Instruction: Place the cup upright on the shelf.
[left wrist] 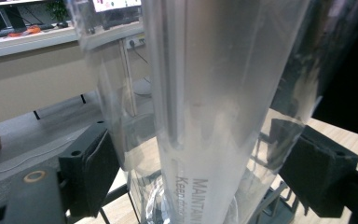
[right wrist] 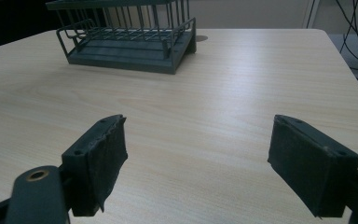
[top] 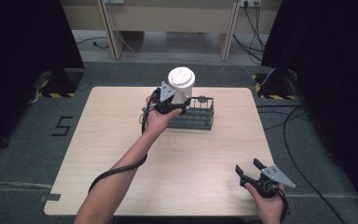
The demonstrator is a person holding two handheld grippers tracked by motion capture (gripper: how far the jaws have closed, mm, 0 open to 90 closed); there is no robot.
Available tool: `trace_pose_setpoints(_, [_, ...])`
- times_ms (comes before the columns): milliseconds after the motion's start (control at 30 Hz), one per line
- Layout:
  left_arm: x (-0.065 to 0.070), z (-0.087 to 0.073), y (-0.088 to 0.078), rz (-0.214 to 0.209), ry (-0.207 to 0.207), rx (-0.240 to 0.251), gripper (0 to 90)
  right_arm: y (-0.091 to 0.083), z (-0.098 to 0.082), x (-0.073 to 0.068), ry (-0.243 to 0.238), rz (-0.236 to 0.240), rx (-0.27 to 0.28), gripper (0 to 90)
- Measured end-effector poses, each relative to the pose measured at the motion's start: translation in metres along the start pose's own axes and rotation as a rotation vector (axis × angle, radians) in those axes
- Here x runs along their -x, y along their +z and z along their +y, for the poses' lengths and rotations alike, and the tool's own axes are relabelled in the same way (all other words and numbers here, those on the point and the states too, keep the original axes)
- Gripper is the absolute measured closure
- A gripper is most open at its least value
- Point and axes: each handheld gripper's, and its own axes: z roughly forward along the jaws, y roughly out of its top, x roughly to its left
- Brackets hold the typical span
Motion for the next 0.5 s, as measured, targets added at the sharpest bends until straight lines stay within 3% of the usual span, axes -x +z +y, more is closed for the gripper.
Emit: trace_pose_setpoints(500, [-0.004, -0.006, 0.017, 0.027, -0.016, -0.036, 17.9, 0.000, 0.000, 0.001, 0.008, 0.003, 0.000, 19.5])
